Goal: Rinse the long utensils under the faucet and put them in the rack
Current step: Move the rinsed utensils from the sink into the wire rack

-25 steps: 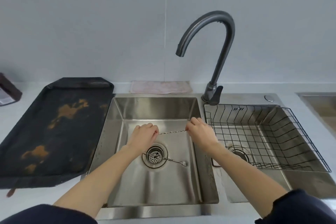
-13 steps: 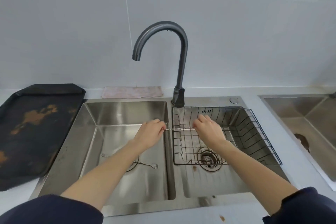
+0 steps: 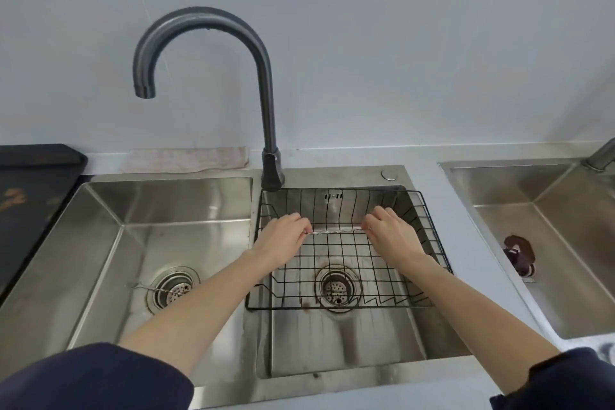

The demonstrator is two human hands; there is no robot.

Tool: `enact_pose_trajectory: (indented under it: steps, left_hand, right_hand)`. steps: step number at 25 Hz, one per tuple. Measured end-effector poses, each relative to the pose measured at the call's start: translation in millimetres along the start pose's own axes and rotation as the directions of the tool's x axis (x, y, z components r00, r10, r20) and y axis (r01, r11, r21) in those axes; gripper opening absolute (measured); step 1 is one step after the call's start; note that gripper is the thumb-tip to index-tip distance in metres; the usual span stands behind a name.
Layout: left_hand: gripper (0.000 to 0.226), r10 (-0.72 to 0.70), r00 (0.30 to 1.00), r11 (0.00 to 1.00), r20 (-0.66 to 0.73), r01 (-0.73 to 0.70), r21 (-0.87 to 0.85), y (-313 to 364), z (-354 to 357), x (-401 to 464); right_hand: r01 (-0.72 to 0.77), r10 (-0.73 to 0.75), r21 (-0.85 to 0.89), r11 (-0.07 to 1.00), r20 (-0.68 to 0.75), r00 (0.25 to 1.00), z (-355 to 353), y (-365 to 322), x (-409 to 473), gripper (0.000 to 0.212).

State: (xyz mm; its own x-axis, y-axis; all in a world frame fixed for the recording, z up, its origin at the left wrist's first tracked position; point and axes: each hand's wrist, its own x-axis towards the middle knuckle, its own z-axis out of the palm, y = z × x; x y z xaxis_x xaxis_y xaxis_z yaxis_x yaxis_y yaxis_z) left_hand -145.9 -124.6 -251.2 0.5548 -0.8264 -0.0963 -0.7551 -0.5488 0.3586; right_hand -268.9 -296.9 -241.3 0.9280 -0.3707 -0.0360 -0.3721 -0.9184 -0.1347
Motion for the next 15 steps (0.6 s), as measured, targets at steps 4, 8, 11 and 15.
enact_pose_trajectory:
  steps: [4,8,11,15]
  left_hand:
    - [0.028,-0.019,0.995,1.0,0.098,0.019,0.003,3.2,20.8,23.1]
    - [0.027,-0.035,0.984,0.999,0.176,0.033,0.014,-1.9,42.6,39.3]
    - [0.026,-0.046,0.976,0.999,0.214,0.041,0.024,-7.5,57.6,50.0]
    - [0.026,-0.074,0.967,0.997,0.242,0.07,0.024,-11.6,68.7,61.1]
  right_hand:
    - [-0.05,0.045,0.069,0.996,0.07,0.997,19.5,23.4,7.5,0.023]
    - [-0.072,0.059,0.081,0.994,0.154,0.986,41.9,36.0,16.6,0.024]
    - [-0.094,0.073,0.088,0.992,0.215,0.974,57.2,43.6,25.6,0.025]
    - [-0.129,0.096,0.11,0.985,0.271,0.958,73.8,49.5,33.1,0.024]
